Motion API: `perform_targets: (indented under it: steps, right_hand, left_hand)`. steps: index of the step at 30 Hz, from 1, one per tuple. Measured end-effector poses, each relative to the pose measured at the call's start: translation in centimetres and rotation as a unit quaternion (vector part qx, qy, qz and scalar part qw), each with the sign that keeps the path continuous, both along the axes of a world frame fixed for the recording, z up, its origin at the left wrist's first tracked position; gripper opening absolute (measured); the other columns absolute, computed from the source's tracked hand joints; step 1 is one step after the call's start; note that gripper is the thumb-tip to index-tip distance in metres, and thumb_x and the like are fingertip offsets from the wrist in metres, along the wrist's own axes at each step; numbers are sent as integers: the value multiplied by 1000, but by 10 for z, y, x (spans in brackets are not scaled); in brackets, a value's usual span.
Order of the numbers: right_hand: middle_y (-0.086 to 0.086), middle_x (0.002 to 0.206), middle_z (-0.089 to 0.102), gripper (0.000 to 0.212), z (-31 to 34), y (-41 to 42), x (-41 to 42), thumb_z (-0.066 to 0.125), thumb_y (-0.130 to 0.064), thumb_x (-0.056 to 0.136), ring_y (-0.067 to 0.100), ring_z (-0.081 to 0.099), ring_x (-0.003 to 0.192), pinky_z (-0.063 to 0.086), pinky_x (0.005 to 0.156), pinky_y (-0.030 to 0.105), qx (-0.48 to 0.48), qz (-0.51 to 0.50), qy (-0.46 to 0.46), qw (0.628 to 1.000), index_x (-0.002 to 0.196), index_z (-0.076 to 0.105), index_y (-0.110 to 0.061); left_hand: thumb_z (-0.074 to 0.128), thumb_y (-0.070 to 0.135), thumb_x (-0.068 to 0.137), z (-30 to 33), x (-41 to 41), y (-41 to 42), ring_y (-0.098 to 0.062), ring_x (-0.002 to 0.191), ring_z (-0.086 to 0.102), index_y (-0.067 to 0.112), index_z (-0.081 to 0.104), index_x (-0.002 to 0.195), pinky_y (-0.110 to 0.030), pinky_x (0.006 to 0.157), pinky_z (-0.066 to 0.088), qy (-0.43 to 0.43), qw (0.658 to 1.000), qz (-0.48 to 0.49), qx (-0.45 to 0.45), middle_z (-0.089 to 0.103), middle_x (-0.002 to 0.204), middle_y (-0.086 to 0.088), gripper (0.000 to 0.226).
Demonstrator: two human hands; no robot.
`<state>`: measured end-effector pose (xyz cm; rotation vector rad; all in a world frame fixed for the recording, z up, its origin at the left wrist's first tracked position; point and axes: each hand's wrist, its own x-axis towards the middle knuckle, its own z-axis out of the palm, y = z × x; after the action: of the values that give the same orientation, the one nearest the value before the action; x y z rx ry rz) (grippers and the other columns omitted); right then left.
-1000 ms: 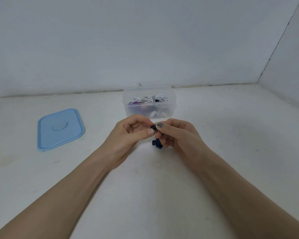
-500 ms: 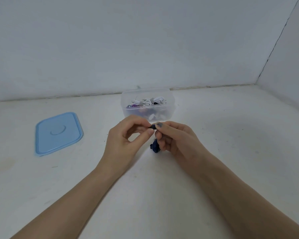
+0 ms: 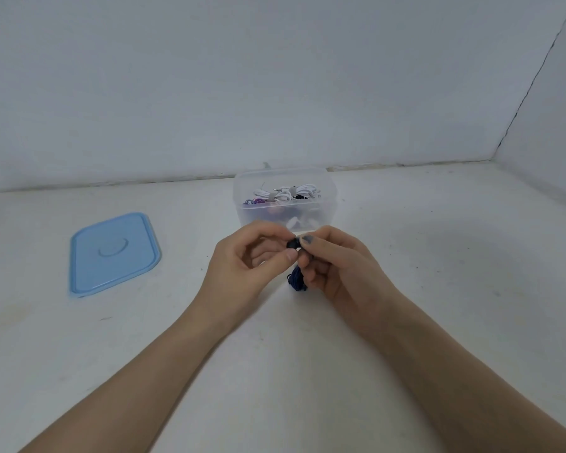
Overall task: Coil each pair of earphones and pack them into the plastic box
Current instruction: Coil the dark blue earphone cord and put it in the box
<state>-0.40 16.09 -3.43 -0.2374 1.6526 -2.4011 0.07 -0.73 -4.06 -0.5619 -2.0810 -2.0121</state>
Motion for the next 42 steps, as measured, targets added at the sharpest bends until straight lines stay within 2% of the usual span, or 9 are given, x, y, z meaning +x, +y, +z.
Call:
perform_targets:
  steps: [6, 11, 15, 17, 21, 27, 31, 35, 42]
  right_hand:
    - [8, 66, 60, 25, -1, 2, 2, 57, -6, 97, 20, 49, 56, 45, 54, 25, 7, 4, 28, 1000, 72, 60, -9]
    - [10, 66, 60, 25, -3, 0, 3, 57, -5, 96, 19, 51, 55, 46, 55, 26, 8, 10, 45, 999, 72, 61, -7]
    - [10, 67, 61, 25, -6, -2, 2, 57, -5, 97, 19, 52, 55, 46, 58, 30, 2, 17, 47, 999, 72, 61, -7]
    - [9, 67, 62, 25, -6, -2, 1, 56, -6, 97, 19, 51, 55, 47, 58, 28, -5, 20, 37, 999, 73, 62, -7]
    - [6, 65, 61, 23, -5, -3, 1, 57, -8, 96, 18, 50, 56, 46, 59, 28, -16, 24, 18, 999, 74, 62, -6]
    - [4, 63, 57, 16, -1, -6, 2, 58, -11, 96, 12, 46, 52, 43, 53, 22, -88, 38, -35, 995, 81, 63, -6]
    - [1, 60, 50, 30, 0, -7, 3, 57, -12, 97, 12, 40, 48, 39, 50, 22, -112, 37, -52, 992, 67, 63, -12]
    - [-1, 56, 47, 27, 3, -10, 6, 57, -14, 95, 11, 37, 44, 37, 47, 22, -130, 41, -71, 988, 69, 52, -11]
    - [-4, 51, 44, 24, 5, -14, 10, 56, -15, 94, 8, 36, 41, 36, 45, 21, -176, 41, -108, 977, 70, 52, -13]
  left_hand:
    - [73, -4, 86, -2, -1, 0, -23, 88, 72, 5, 68, 92, -28, 86, 53, -71, 995, -27, 65, 75, 85, -6, 12]
    - [73, 9, 80, -4, -6, -2, -35, 85, 61, 4, 63, 91, -51, 90, 48, -137, 977, -97, 131, 66, 84, -19, 16]
    - [60, 0, 84, 3, -4, 2, -28, 71, 62, 8, 60, 86, -33, 76, 53, -194, 954, -138, 184, 61, 76, -16, 8]
    - [59, -1, 83, 3, -4, 4, -25, 69, 62, 10, 59, 88, -32, 76, 53, -196, 950, -137, 198, 60, 76, -12, 12]
    - [60, -7, 85, 4, -1, 7, -25, 68, 61, 8, 57, 87, -32, 73, 53, -140, 965, -121, 185, 62, 78, -7, 16]
    - [62, -14, 87, 3, 3, 9, -15, 76, 73, 2, 63, 88, -22, 77, 56, -28, 993, -25, 112, 75, 78, 1, 17]
    - [70, -5, 83, 0, 3, 11, -15, 82, 75, 0, 64, 94, -23, 80, 57, 24, 995, -4, 94, 75, 86, -1, 13]
    - [71, -8, 85, -4, 0, 8, -16, 91, 71, 2, 69, 95, -23, 85, 54, 88, 995, 39, 22, 67, 96, -15, 14]
    - [69, -4, 85, -8, -2, 9, -21, 93, 68, 8, 68, 91, -27, 86, 54, 123, 991, 52, -15, 67, 95, -1, 14]
